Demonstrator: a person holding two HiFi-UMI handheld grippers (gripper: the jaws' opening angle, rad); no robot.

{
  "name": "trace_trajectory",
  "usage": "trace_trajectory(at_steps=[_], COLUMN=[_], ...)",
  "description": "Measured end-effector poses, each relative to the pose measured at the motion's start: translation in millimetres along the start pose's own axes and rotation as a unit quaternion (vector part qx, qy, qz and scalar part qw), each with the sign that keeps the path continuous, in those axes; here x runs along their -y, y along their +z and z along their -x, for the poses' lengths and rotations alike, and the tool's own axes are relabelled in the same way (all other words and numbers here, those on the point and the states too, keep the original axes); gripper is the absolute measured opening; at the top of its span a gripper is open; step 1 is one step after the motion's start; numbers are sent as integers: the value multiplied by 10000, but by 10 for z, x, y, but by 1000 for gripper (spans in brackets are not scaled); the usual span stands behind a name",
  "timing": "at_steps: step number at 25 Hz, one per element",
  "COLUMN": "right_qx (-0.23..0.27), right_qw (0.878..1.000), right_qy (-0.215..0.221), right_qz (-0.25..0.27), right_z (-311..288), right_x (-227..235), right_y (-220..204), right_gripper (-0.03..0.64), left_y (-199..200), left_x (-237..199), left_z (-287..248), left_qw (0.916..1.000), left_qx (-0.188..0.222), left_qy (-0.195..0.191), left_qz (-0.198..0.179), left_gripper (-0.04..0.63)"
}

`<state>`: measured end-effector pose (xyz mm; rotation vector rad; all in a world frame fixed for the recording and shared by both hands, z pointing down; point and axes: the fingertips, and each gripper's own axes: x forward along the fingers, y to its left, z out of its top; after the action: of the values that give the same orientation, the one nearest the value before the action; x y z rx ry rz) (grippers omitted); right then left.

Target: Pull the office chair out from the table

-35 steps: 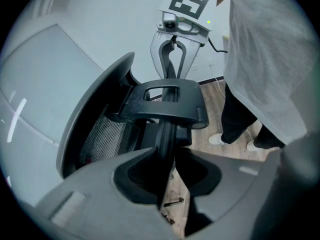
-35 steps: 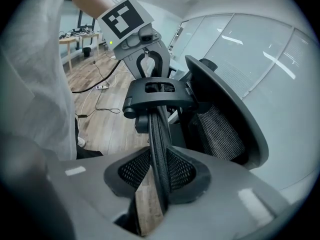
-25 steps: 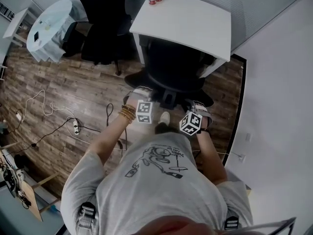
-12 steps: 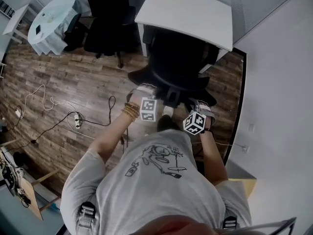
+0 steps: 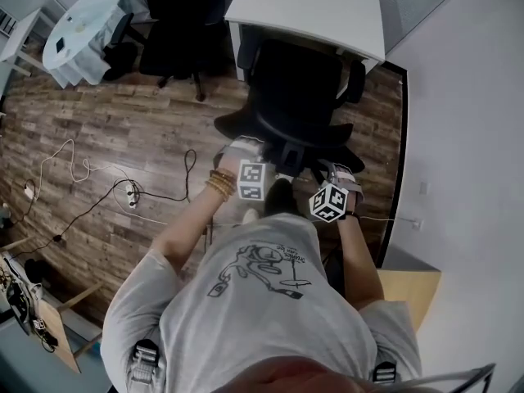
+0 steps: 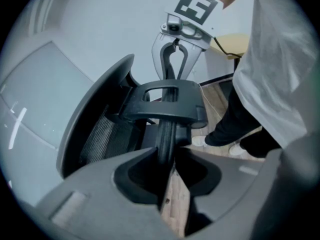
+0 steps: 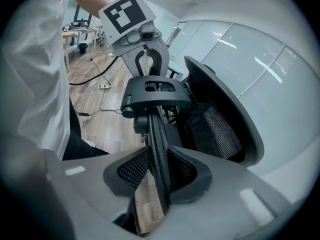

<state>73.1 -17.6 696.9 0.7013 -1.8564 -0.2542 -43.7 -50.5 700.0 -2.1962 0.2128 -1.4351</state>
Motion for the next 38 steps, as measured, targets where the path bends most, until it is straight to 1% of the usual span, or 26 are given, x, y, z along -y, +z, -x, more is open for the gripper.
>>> trace_trajectory(at_steps=[8,15,22,25,30,33,35,38], right_qx=[-23,-41,-74,-66,-71,-77,-94,-75], right_qw=[10000,9999,9998,9999,9998,9997,9993,9975], right_qy=[-33,50,97,70,92,111,159,294], right_qz=[-54,-83,-141,-124,-147,-195,-310,-633], right_z=[396,696,900,977,1082,1104,1095,1102], right_x=[-646,-1044,-1361,-1499,-1636,-1641,-1600,-1559], right_y=[-57,-99,-168,-220,-249,-254,-248,-243], right_gripper=[117,117,115,115,115,115,121,137], left_y=[173,321,440,499,562,579,578,594], left_x=[659,1077,1409,1565,1712,1722,1686,1645], left_z=[297,529,653,685,757,774,765,758], left_qw=[9999,9998,9995,9995,9991,9991,9991,9989], left_qx=[63,97,97,98,86,73,38,-36], left_qy=[-64,-134,-295,-306,-407,-412,-419,-432], left_qz=[-70,-117,-80,-81,-53,13,87,176], left_gripper=[110,107,106,106,106,109,110,124])
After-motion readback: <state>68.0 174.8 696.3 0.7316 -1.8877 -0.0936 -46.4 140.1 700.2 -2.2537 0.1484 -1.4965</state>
